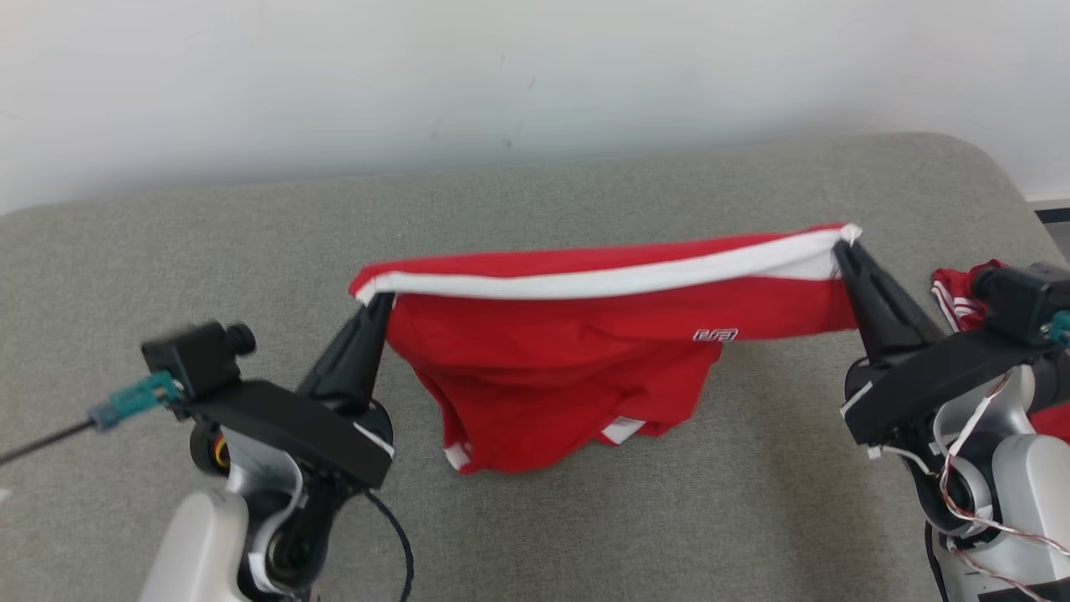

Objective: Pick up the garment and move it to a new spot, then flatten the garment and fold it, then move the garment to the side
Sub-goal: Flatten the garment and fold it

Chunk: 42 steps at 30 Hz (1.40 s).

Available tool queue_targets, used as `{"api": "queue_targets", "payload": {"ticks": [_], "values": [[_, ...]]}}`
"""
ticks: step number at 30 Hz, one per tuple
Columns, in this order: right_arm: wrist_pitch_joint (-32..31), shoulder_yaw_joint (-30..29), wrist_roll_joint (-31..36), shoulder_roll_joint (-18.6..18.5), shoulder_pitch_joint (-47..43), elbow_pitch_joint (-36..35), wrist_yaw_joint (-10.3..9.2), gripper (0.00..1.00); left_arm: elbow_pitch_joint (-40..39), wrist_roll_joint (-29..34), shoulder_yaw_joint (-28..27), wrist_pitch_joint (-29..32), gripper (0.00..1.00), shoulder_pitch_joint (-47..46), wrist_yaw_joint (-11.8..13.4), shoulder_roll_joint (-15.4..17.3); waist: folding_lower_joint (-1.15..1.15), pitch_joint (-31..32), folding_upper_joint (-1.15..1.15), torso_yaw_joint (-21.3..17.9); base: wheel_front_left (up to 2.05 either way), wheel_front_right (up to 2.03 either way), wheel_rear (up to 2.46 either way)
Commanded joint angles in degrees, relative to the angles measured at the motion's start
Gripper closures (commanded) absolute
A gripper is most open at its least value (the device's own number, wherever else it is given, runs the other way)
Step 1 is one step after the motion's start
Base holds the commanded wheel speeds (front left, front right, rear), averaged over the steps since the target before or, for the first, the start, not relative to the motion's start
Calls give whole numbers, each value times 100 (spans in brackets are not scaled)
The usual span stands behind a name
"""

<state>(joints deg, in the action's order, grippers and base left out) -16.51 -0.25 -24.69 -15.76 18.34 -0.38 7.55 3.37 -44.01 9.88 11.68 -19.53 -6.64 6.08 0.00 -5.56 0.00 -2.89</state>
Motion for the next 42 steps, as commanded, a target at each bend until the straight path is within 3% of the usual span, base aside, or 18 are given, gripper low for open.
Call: {"api": "queue_targets", "payload": {"ticks": [1, 7, 16, 28, 35, 36, 37, 38, 42], "values": [[64, -29, -55, 46, 92, -122, -16, 100, -100, -173, -43, 65, 100, -176, -48, 31, 0, 89, 0, -80, 0, 0, 0], [145, 14, -140, 140, 343, -364, -16, 100, -275, -725, -256, 378, 100, -775, -45, 125, 0, 262, 0, -230, 0, 0, 0], [317, 81, 330, 65, 323, -275, -16, 100, -153, -570, -138, 430, 100, -947, -31, 200, 0, 339, 0, -375, 0, 0, 0], [425, -88, 906, 324, -596, 1033, -16, 100, 822, 178, 603, 190, 100, 403, 101, 192, 0, -60, 0, -255, 0, 0, 0], [636, -74, 1080, 512, -690, 1772, -16, 100, 1329, 375, 843, 128, 100, 613, 135, 162, 0, -192, 0, -123, 0, 0, 0], [672, -78, 1094, 533, -660, 1838, -16, 100, 1368, 403, 860, 95, 53, 602, 134, 159, 0, -198, 0, -114, 0, 0, 0], [693, -66, 1111, 562, -641, 1890, -16, 100, 1409, 446, 884, 70, 0, 592, 139, 171, 0, -195, 0, -108, 0, 0, 0], [683, -50, 1079, 593, -633, 1939, -16, 0, 1437, 480, 906, 37, 0, 592, 148, 192, 0, -185, 0, -104, 0, 0, 0], [705, -129, 1146, 525, -693, 1925, -16, 0, 1428, 699, 1021, -57, 0, 714, 155, 331, 0, -94, 0, -91, 0, 0, 0]]}}
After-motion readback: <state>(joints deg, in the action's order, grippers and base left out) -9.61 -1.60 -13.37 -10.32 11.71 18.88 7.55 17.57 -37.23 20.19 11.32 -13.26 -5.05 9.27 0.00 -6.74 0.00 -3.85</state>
